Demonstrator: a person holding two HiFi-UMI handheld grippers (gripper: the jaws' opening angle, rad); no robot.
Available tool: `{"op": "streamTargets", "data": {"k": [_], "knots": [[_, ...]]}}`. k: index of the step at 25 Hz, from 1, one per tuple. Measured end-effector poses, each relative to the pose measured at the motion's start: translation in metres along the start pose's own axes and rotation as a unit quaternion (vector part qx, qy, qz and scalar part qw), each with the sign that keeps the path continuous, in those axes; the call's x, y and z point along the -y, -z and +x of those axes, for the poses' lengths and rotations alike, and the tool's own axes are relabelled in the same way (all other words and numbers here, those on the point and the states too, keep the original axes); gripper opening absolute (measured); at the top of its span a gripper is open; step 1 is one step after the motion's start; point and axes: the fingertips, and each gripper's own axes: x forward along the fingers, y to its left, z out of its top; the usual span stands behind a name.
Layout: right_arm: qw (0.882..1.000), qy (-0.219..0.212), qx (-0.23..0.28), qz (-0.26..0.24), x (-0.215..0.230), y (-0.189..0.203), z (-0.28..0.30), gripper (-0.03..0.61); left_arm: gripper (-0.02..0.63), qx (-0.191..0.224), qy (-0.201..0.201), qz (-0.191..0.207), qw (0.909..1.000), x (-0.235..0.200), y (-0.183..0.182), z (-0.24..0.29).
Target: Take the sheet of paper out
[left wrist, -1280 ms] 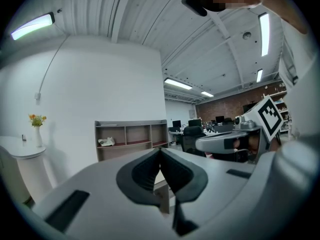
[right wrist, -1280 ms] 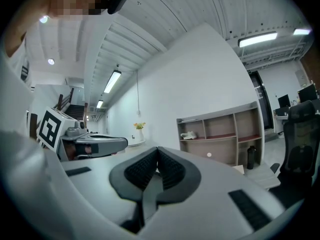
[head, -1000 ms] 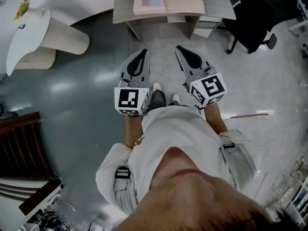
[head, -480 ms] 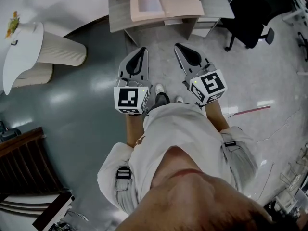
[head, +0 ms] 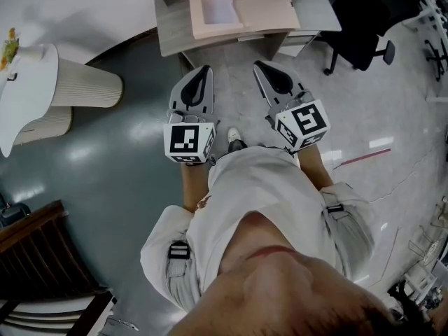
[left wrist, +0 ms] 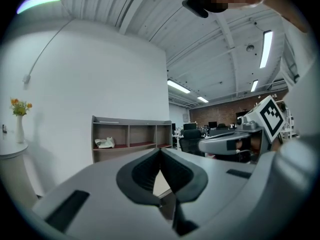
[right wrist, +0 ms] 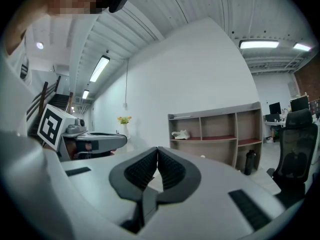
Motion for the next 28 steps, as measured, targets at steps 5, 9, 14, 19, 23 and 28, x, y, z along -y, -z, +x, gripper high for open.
{"op": "streamTargets", "data": {"k": [5, 9, 14, 19, 23, 28], "knots": [[1.0, 0.02, -0.006, -0.006, -0.001, -0.002, 0.02, 0.021, 0.02, 0.001, 0.017, -0.008, 0.9998, -0.023, 0.003, 0.01], [0.999, 0.036, -0.014, -0.006, 0.001, 0.0, 0.031, 0.021, 0.02, -0.001, 0.035, -0.009, 0.9994, -0.034, 0.006, 0.018], [0.998, 0.049, -0.028, -0.005, 0.004, 0.006, 0.034, 0.021, 0.02, -0.005, 0.041, -0.013, 0.9991, -0.043, 0.01, 0.024], [0.998, 0.047, -0.035, -0.004, 0.016, 0.005, 0.037, 0.021, 0.02, -0.012, 0.042, -0.017, 0.9989, -0.039, 0.009, 0.036], [0.999, 0.032, -0.029, -0.003, 0.023, 0.003, 0.041, 0.021, 0.02, -0.016, 0.035, -0.012, 0.9992, -0.036, 0.007, 0.045], [1.0, 0.017, -0.02, -0.005, 0.048, -0.002, 0.054, 0.021, 0.02, -0.024, 0.011, -0.008, 0.9996, -0.044, 0.005, 0.064]]}}
